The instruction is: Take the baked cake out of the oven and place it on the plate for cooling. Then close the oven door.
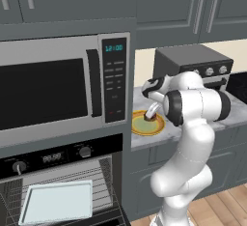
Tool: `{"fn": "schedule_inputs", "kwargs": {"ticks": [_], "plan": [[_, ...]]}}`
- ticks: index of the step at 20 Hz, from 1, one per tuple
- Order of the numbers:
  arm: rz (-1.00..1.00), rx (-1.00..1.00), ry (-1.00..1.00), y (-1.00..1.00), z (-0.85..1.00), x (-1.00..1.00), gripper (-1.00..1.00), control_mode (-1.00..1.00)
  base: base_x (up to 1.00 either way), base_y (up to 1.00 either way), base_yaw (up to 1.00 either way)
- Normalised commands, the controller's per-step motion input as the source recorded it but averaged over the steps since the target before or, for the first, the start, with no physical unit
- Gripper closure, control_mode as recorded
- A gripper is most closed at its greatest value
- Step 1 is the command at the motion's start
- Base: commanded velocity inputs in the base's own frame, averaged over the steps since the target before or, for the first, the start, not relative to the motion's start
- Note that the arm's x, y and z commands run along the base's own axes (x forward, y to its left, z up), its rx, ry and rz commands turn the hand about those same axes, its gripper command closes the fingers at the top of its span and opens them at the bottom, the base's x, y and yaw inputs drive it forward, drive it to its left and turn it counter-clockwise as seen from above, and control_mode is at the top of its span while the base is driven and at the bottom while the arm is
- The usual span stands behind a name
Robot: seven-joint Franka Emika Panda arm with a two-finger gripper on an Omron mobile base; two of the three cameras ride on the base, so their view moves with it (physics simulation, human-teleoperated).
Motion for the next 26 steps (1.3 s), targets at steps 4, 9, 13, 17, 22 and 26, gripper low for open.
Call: {"fn": "schedule_inputs", "kwargs": {"ticks": [4, 9, 13, 17, 22, 26], "plan": [[0.05, 0.0, 0.0, 0.06, -0.19, 0.18, 1.0, -1.0, 0.0, 0.0, 0.0], [0.04, 0.0, 0.0, 0.03, -0.18, 0.17, 1.0, -1.0, 0.0, 0.0, 0.0], [0.05, 0.0, 0.0, 0.0, -0.19, 0.15, 1.0, -1.0, 0.0, 0.0, 0.0], [0.05, 0.0, 0.0, 0.0, -0.18, 0.15, 1.0, -1.0, 0.0, 0.0, 0.0], [0.05, 0.0, 0.0, 0.0, -0.14, 0.07, 1.0, -1.0, 0.0, 0.0, 0.0], [0.04, 0.0, 0.0, 0.0, -0.1, -0.08, -1.0, -1.0, 0.0, 0.0, 0.0]]}}
